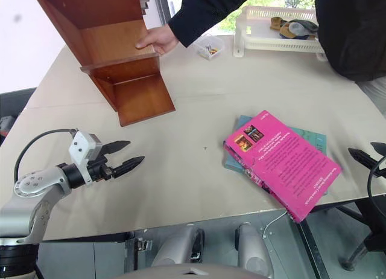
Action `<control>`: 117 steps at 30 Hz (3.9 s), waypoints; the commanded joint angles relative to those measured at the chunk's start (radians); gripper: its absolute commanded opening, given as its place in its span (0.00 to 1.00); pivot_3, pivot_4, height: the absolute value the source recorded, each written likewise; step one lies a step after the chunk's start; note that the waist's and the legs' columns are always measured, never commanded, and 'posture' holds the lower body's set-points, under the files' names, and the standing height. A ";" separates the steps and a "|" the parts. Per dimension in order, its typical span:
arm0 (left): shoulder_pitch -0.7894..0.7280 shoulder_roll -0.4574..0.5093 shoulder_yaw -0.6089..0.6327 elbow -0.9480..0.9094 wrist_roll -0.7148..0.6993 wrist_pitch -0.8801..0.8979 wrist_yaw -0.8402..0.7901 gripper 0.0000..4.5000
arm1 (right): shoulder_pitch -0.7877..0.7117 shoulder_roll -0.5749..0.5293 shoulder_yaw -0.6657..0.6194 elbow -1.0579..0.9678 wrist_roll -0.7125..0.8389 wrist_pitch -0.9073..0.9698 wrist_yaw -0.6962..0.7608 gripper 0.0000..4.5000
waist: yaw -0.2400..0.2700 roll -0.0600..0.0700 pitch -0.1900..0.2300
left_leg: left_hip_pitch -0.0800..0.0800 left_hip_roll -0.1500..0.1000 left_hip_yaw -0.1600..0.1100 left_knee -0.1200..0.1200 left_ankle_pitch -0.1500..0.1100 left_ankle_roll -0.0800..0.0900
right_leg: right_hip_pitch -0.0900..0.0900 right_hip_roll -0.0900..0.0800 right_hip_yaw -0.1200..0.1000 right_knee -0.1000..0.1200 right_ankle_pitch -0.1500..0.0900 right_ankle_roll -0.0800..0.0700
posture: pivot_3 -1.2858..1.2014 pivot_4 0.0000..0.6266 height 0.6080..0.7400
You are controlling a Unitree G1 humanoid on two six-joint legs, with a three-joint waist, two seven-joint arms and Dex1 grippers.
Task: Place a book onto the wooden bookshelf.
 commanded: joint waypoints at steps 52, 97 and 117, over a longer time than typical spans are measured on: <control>0.063 0.121 0.226 -0.109 -0.439 0.069 -0.361 0.83 | 0.063 0.157 0.162 -0.395 0.043 0.271 0.058 1.00 | -0.004 0.001 -0.002 | 0.002 0.004 0.001 0.002 0.000 0.000 | 0.001 0.006 0.001 0.001 0.000 0.000 | 0.52 0.24 1.00; 0.084 -0.030 0.080 -0.204 -0.617 0.315 -0.090 0.83 | 0.328 0.077 0.104 -0.778 0.211 0.373 0.196 1.00 | 0.015 -0.001 -0.004 | -0.001 0.004 -0.001 0.002 0.000 0.000 | 0.000 0.001 -0.002 -0.001 0.000 0.000 | 0.52 0.24 1.00; -0.047 -0.341 -0.082 0.094 -1.155 0.681 0.588 0.83 | 0.359 -0.030 -0.127 -0.962 0.285 0.330 0.246 1.00 | 0.032 0.001 -0.007 | -0.001 0.003 -0.002 0.004 0.000 0.000 | 0.001 0.004 -0.001 0.000 0.000 0.000 | 0.52 0.24 1.00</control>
